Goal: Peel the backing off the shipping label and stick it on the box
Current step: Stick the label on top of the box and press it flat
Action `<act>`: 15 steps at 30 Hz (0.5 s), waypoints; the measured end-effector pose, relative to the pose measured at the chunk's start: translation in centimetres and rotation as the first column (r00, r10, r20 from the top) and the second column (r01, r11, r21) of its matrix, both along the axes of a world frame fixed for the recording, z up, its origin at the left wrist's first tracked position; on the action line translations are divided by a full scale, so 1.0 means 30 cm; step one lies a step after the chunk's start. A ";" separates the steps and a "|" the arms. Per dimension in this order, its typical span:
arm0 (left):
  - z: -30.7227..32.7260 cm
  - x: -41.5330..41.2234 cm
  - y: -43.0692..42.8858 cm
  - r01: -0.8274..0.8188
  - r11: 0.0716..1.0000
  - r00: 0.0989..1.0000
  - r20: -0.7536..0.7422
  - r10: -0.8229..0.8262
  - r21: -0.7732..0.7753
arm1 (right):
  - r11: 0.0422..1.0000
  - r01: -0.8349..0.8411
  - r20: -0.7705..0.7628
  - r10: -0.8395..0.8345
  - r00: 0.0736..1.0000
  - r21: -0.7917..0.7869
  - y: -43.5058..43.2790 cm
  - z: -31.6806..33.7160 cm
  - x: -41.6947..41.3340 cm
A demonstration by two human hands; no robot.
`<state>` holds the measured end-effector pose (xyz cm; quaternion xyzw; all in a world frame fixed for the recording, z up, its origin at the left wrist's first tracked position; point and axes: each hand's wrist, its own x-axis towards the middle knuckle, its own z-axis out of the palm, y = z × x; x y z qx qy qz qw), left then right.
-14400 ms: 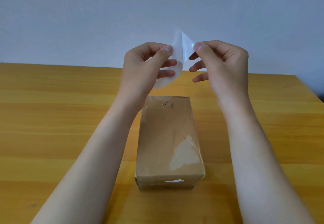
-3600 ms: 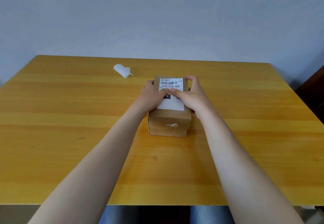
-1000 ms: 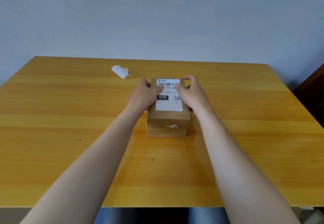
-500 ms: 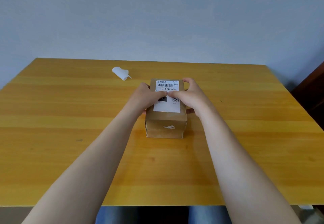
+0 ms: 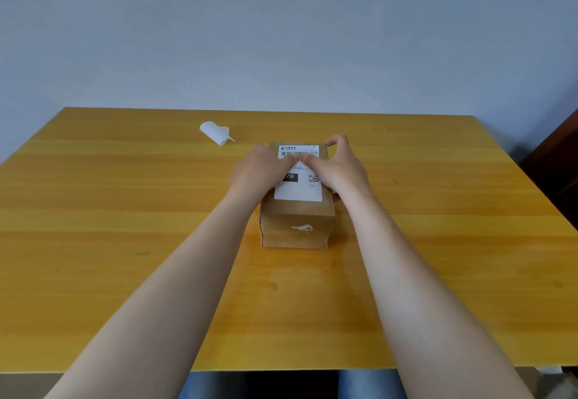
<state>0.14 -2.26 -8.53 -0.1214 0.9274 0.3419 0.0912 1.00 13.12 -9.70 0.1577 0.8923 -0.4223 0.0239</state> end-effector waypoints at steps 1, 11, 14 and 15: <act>-0.002 -0.004 -0.001 -0.014 1.000 1.000 -0.004 0.014 0.004 | 1.000 0.003 0.002 -0.003 1.000 -0.021 0.004 -0.003 -0.004; 0.014 0.015 -0.020 -0.023 0.983 0.999 0.028 0.018 0.184 | 0.983 0.002 -0.026 -0.007 1.000 -0.186 0.033 -0.005 -0.009; 0.019 0.028 -0.024 -0.022 0.979 0.999 0.036 0.015 0.205 | 0.974 0.005 -0.005 -0.006 1.000 -0.227 0.033 0.000 -0.004; 0.023 0.032 -0.026 -0.024 0.976 0.999 0.041 0.015 0.216 | 0.969 -0.001 0.005 0.002 1.000 -0.246 0.033 0.004 -0.002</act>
